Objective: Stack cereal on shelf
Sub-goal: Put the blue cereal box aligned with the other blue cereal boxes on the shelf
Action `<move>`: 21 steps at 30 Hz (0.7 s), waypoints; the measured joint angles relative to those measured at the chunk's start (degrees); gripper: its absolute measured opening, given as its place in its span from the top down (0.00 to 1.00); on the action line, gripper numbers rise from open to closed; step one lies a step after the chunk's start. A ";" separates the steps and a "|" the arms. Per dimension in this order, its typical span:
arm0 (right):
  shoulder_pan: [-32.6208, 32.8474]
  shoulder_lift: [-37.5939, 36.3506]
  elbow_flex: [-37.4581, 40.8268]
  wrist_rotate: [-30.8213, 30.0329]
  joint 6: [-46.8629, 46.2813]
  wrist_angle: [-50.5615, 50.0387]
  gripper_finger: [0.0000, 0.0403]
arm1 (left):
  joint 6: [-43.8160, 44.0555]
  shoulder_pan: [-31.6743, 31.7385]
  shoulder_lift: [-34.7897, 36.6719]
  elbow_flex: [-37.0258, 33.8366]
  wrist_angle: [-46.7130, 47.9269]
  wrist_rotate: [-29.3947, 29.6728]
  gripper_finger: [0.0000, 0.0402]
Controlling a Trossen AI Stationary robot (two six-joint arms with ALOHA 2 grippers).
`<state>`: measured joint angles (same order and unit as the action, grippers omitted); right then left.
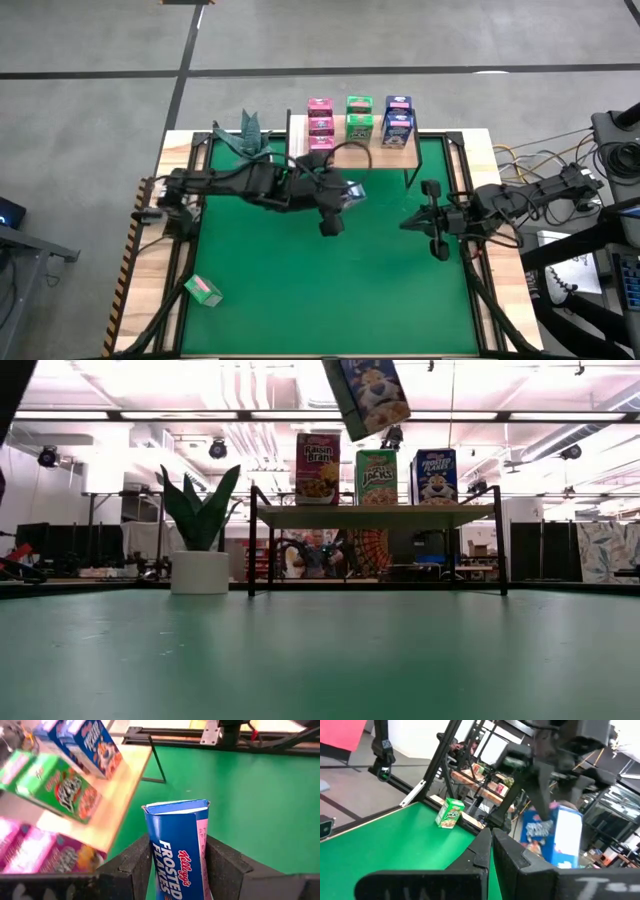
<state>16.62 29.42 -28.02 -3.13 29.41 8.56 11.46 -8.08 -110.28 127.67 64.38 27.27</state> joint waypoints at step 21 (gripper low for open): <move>0.00 -2.67 0.41 0.35 -0.98 -2.34 0.98 | -15.83 7.59 -7.28 5.40 -13.75 0.79 0.65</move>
<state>16.62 26.74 -27.62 -2.78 28.42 6.22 -4.37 -0.50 -117.56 133.08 50.63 28.05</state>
